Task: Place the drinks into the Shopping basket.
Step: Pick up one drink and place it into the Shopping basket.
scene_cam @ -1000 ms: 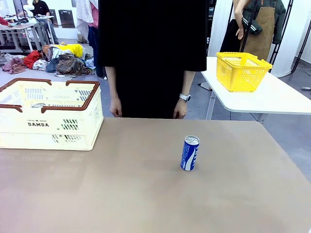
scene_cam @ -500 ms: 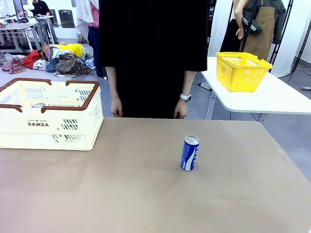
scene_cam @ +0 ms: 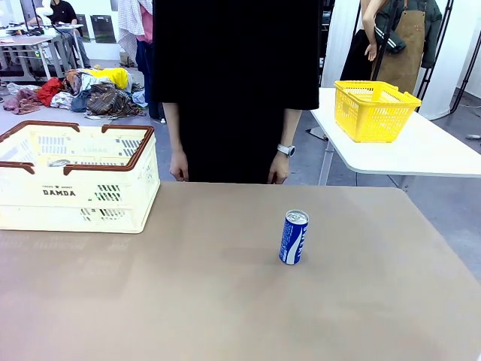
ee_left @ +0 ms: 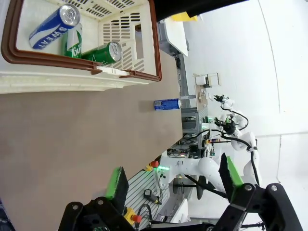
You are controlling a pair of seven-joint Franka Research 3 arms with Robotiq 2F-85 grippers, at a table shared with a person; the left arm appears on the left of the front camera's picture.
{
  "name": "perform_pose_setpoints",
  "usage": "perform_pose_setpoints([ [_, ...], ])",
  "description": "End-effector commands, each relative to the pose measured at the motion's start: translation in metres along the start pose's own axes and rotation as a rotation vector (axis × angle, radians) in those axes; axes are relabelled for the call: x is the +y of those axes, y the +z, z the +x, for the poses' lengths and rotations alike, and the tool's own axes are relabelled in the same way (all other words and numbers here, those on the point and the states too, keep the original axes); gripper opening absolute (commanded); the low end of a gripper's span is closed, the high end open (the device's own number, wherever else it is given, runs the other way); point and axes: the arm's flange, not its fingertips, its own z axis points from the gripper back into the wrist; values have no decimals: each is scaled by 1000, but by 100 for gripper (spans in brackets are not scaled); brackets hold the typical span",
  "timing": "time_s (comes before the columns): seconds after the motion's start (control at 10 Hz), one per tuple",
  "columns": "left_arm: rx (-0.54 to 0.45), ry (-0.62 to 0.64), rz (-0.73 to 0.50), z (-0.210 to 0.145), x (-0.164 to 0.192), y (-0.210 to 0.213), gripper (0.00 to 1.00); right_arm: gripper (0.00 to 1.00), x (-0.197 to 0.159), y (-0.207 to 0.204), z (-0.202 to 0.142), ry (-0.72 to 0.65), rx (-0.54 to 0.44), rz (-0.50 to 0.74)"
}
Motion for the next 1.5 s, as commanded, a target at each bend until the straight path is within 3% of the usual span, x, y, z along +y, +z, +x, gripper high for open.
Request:
perform_pose_setpoints([
  [0.0, -8, -3, 40, 11, -21, -14, 100, 100, 0, -1, 1, 23, -12, 20],
  [0.4, 157, 27, -9, 26, -46, -80, 100, 100, 0, -1, 1, 23, -12, 20],
  [0.5, 200, 26, 52, 27, -67, -120, 100, 100, 0, -1, 1, 23, -12, 20],
  [0.8, 450, -61, 319, 23, -130, -266, 100, 100, 0, -1, 1, 23, -12, 20],
  [1.1, 648, -164, 551, 1, -166, -425, 100, 100, 0, -1, 1, 23, -12, 20],
  [1.3, 707, -315, 742, -26, -185, -519, 100, 100, 0, -1, 1, 23, -12, 20],
  [1.4, 734, -460, 829, -43, -197, -548, 100, 100, 0, -1, 1, 23, -12, 20],
])
